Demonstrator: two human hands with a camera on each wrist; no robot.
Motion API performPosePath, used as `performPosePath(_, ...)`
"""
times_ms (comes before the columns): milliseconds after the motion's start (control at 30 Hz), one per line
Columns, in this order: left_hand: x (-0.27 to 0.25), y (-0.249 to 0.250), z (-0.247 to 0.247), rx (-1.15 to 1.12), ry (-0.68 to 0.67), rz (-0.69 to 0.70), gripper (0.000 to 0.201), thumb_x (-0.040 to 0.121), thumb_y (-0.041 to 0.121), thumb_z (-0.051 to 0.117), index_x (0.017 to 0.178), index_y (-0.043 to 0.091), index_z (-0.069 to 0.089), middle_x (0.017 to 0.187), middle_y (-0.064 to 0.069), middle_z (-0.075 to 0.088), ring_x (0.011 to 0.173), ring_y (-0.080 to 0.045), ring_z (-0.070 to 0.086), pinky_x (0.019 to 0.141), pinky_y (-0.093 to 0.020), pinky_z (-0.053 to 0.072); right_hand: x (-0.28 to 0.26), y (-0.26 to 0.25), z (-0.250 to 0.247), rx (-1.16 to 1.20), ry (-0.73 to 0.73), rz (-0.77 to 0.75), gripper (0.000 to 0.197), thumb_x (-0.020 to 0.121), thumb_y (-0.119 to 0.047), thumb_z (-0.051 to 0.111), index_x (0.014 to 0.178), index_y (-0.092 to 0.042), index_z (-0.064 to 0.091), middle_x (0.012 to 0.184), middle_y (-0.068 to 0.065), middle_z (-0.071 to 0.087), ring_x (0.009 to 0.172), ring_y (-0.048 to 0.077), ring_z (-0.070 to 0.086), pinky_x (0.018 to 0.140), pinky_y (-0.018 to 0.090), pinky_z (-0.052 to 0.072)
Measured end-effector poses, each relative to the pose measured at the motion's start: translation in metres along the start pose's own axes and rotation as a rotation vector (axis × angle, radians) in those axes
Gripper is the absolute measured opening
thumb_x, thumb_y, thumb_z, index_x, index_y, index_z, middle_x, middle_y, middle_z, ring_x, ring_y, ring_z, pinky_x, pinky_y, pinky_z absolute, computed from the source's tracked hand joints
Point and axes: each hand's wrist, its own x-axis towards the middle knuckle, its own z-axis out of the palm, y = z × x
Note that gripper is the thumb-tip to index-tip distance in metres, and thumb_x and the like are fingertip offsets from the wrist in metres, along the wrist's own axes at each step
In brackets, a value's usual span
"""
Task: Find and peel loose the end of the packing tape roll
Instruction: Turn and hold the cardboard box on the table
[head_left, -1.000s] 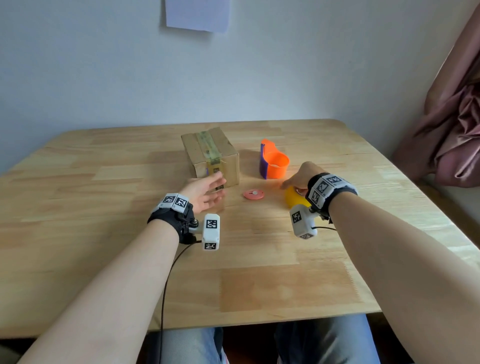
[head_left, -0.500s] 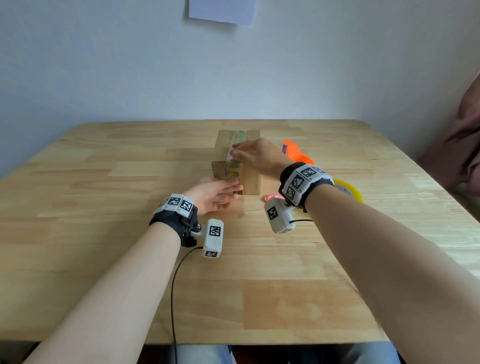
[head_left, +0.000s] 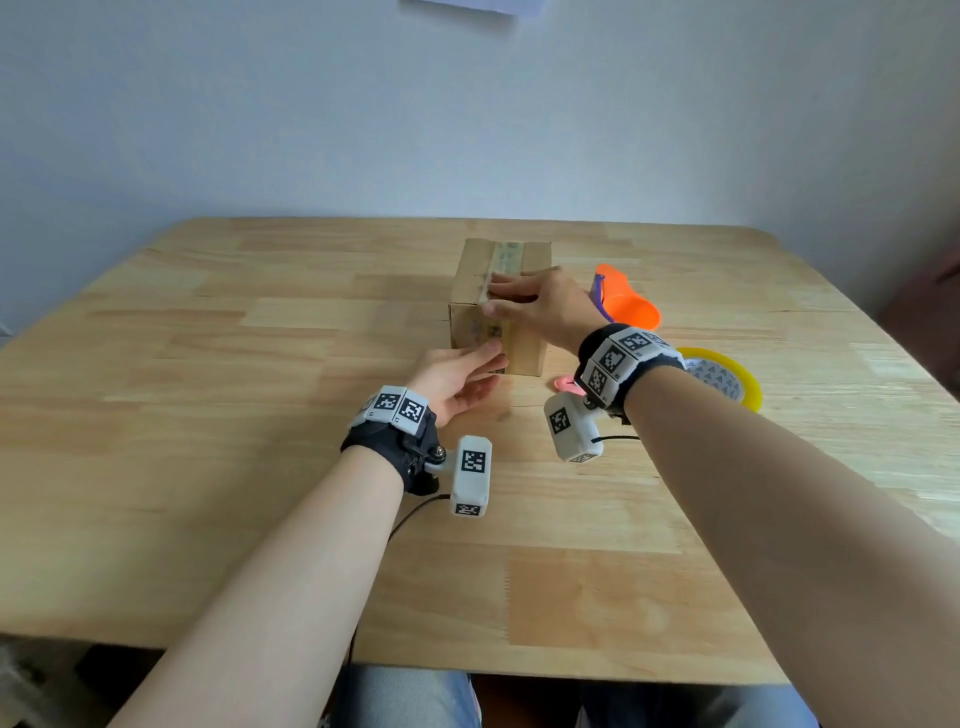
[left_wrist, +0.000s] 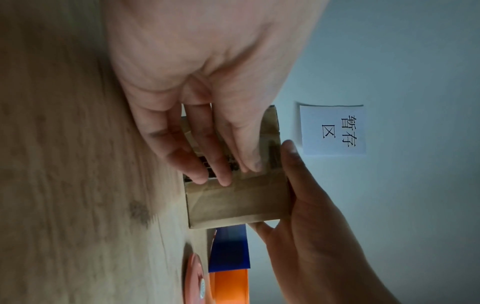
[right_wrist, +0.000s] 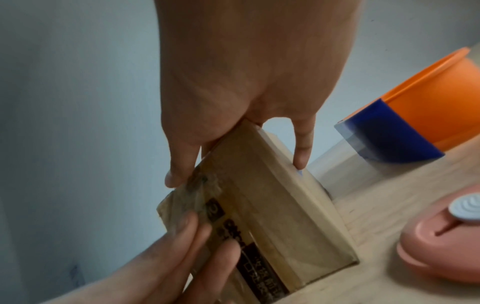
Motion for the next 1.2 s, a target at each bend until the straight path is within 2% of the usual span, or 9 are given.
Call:
performPosePath(133, -0.001, -0.002, 0.001, -0.008, 0.006, -0.027, 0.020, 0.085, 0.021, 0.080, 0.098, 0.008, 0.073, 0.095, -0.006, 0.080, 0.084, -0.018, 0.072, 0.061, -0.024, 0.059, 0.007, 0.006, 0.009, -0.009, 0.085, 0.028, 0.083, 0.051, -0.082, 0.080, 0.110, -0.023, 0.082, 0.126, -0.018, 0.073, 0.129, 0.018, 0.058, 0.110, 0.040, 0.050)
performPosePath(167, -0.002, -0.001, 0.001, -0.009, 0.005, -0.041, 0.020, 0.086, 0.022, 0.080, 0.099, 0.008, 0.072, 0.095, -0.005, 0.080, 0.083, -0.018, 0.072, 0.058, -0.023, 0.058, 0.010, 0.006, 0.011, -0.037, 0.096, 0.031, 0.080, 0.049, -0.085, 0.079, 0.104, -0.026, 0.083, 0.122, -0.017, 0.074, 0.126, 0.020, 0.057, 0.105, 0.040, 0.051)
performPosePath(233, 0.000, -0.001, 0.001, -0.019, 0.000, -0.061, 0.020, 0.087, 0.022, 0.079, 0.100, 0.010, 0.072, 0.097, -0.004, 0.080, 0.085, -0.018, 0.071, 0.059, -0.022, 0.058, 0.010, 0.002, 0.011, -0.116, 0.105, 0.042, 0.053, 0.059, -0.074, 0.082, 0.093, -0.034, 0.076, 0.109, -0.009, 0.075, 0.121, 0.021, 0.052, 0.095, 0.035, 0.051)
performPosePath(300, 0.002, 0.000, 0.001, -0.029, -0.005, -0.069, 0.018, 0.087, 0.022, 0.078, 0.100, 0.010, 0.072, 0.098, -0.004, 0.079, 0.087, -0.017, 0.071, 0.062, -0.023, 0.059, 0.011, 0.000, 0.011, -0.158, 0.107, 0.023, 0.040, 0.068, -0.065, 0.084, 0.090, -0.035, 0.070, 0.094, -0.007, 0.070, 0.118, 0.021, 0.046, 0.085, 0.031, 0.046)
performPosePath(500, 0.008, 0.002, 0.000, -0.015, -0.025, -0.100, 0.020, 0.088, 0.025, 0.078, 0.100, 0.011, 0.071, 0.087, -0.001, 0.081, 0.083, -0.018, 0.072, 0.062, -0.024, 0.060, 0.007, 0.006, 0.013, -0.185, 0.097, 0.000, 0.065, 0.060, -0.078, 0.070, 0.103, -0.029, 0.074, 0.120, -0.006, 0.072, 0.112, 0.010, 0.036, 0.097, 0.040, 0.049)
performPosePath(600, 0.009, 0.003, -0.002, 0.027, -0.032, -0.125, 0.019, 0.088, 0.028, 0.077, 0.097, 0.012, 0.071, 0.089, -0.002, 0.081, 0.079, -0.016, 0.074, 0.062, -0.023, 0.059, 0.005, 0.006, 0.015, -0.205, 0.116, 0.004, 0.067, 0.059, -0.081, 0.069, 0.104, -0.031, 0.074, 0.121, -0.011, 0.071, 0.112, 0.011, 0.037, 0.097, 0.044, 0.049)
performPosePath(700, 0.008, 0.001, -0.004, 0.130, -0.049, -0.150, 0.020, 0.088, 0.028, 0.077, 0.091, 0.008, 0.073, 0.092, -0.007, 0.079, 0.069, -0.011, 0.076, 0.059, -0.021, 0.058, 0.004, 0.006, 0.017, -0.279, 0.129, -0.021, 0.059, 0.066, -0.071, 0.078, 0.107, -0.029, 0.071, 0.111, -0.019, 0.071, 0.108, 0.016, 0.038, 0.091, 0.048, 0.050)
performPosePath(900, 0.004, 0.008, -0.017, 0.077, -0.040, -0.202, 0.014, 0.091, 0.019, 0.075, 0.098, 0.007, 0.072, 0.087, -0.006, 0.080, 0.068, -0.011, 0.076, 0.055, -0.021, 0.058, -0.001, 0.003, 0.019, -0.354, 0.129, -0.054, 0.056, 0.068, -0.056, 0.087, 0.110, -0.025, 0.067, 0.110, -0.015, 0.066, 0.111, 0.022, 0.040, 0.088, 0.044, 0.049)
performPosePath(1200, 0.001, 0.012, -0.023, 0.038, 0.041, -0.216, 0.020, 0.099, 0.014, 0.063, 0.117, 0.006, 0.067, 0.080, -0.006, 0.080, 0.064, -0.015, 0.077, 0.050, -0.023, 0.058, 0.000, -0.001, 0.008, -0.544, -0.052, -0.066, 0.081, 0.058, -0.043, 0.096, 0.124, -0.030, 0.050, 0.128, -0.011, 0.059, 0.114, 0.025, 0.036, 0.085, 0.050, 0.054)
